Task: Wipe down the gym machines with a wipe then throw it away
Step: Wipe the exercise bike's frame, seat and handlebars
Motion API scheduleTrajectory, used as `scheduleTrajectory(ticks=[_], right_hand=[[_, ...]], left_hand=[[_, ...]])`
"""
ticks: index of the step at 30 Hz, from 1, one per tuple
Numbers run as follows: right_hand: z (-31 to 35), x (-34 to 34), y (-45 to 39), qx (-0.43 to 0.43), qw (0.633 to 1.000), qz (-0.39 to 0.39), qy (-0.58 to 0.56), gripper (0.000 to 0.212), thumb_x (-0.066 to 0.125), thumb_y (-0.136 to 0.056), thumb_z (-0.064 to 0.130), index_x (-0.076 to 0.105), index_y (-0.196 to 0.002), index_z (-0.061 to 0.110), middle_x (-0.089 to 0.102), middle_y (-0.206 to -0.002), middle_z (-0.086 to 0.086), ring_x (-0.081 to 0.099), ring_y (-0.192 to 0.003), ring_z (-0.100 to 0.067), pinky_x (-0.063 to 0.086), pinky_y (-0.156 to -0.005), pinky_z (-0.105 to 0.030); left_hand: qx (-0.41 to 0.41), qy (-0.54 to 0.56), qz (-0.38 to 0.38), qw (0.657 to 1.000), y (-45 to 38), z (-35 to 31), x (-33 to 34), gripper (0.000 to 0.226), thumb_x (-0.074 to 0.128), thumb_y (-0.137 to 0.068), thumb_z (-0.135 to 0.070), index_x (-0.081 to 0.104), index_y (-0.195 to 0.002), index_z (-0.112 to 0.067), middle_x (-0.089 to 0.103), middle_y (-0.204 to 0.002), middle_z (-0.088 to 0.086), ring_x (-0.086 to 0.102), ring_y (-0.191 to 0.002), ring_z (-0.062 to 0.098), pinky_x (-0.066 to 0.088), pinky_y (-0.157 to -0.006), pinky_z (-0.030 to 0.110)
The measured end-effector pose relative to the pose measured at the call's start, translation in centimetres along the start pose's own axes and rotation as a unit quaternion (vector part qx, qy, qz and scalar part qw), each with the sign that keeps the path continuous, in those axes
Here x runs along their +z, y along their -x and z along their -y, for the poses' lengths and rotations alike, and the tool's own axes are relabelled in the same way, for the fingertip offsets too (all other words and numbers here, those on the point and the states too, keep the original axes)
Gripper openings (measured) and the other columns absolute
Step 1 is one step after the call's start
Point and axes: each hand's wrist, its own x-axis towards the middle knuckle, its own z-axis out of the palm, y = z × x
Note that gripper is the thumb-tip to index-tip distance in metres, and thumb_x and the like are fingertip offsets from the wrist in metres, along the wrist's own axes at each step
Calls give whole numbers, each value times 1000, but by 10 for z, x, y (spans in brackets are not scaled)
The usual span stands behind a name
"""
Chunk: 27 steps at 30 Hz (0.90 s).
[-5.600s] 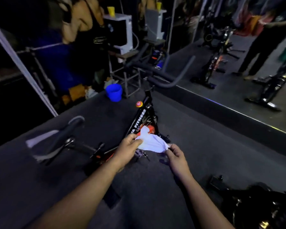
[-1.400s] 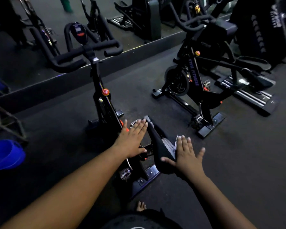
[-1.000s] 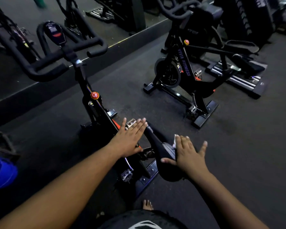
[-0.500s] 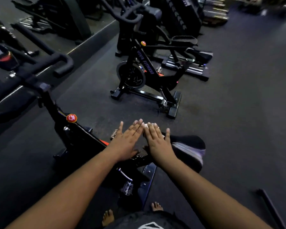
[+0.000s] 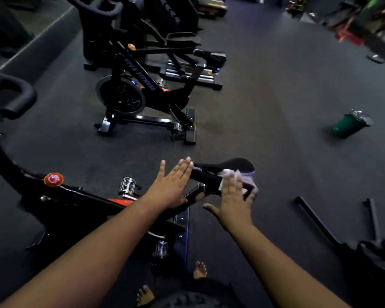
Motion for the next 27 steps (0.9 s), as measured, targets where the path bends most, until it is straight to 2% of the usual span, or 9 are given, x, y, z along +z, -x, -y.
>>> scheduleTrajectory(ticks=[5, 9, 12, 16, 17, 19, 22, 25, 27], right_hand=[[62, -12, -29, -126, 992, 18, 5, 111, 46, -93, 67, -30, -154, 12, -42, -158, -4, -35, -148, -23, -10, -115, -71], [47, -11, -27, -166, 986, -1, 26, 116, 49, -90, 72, -30, -154, 17, -43, -157, 2, -35, -148, -18, -12, -114, -72], [-4, 5, -6, -122, 991, -25, 39, 119, 44, -83, 81, -26, -156, 19, -36, -162, 3, -27, -152, -18, -11, -113, -73], [-66, 29, 23, -20, 997, -67, 14, 111, 37, -83, 81, 4, -162, 10, -3, -170, -7, -1, -157, -25, 3, -110, -81], [-68, 32, 25, -14, 998, -68, 10, 109, 37, -84, 79, 8, -161, 8, 0, -170, -9, 1, -157, -27, 4, -110, -81], [-57, 33, 18, -36, 996, -78, 14, 110, 47, -84, 76, 12, -160, 4, 2, -170, -13, 1, -156, -32, -1, -110, -80], [-23, 35, 1, -132, 985, -88, 69, 117, 64, -80, 69, 9, -161, 5, -4, -170, -13, -2, -156, -31, -3, -112, -78], [-2, 30, -13, -162, 977, -76, 120, 117, 61, -85, 67, -7, -160, 8, -16, -169, -9, -9, -156, -28, -3, -112, -78], [-10, 26, -14, -159, 975, -84, 131, 115, 60, -86, 66, -9, -161, 11, -19, -168, -6, -10, -156, -26, 0, -113, -77]], left_hand=[[-1, -18, 9, 1000, 4, 2, -5, 107, 53, -98, -49, -38, -146, -18, -45, -153, -3, -29, -149, 11, -15, -119, 66], [-15, -25, 21, 999, 6, -2, -10, 106, 53, -97, -44, -34, -152, -16, -45, -154, -3, -29, -149, 10, -15, -119, 66], [-33, -21, 19, 999, 5, -8, -9, 108, 53, -94, -45, -31, -155, -15, -41, -160, -1, -26, -153, 13, -16, -118, 67], [-57, -23, 19, 998, 0, -14, -7, 112, 51, -92, -58, -31, -155, -14, -41, -161, 0, -27, -153, 14, -17, -117, 67], [-62, -23, 22, 998, 0, -15, -7, 113, 50, -91, -59, -31, -155, -14, -41, -160, 1, -27, -153, 15, -17, -117, 67], [-71, -25, 28, 997, 0, -19, -9, 111, 50, -92, -56, -31, -155, -14, -41, -161, 1, -27, -153, 15, -17, -118, 66], [-83, -21, 31, 996, 4, -24, -15, 112, 54, -91, -50, -30, -156, -14, -39, -162, 1, -26, -153, 15, -15, -118, 66], [-87, -32, 37, 995, 5, -26, -18, 116, 59, -91, -50, -30, -156, -14, -39, -162, 1, -26, -153, 14, -15, -118, 66], [-86, -35, 34, 995, 4, -26, -19, 116, 59, -91, -50, -30, -156, -14, -38, -162, 2, -25, -154, 15, -15, -118, 66]])
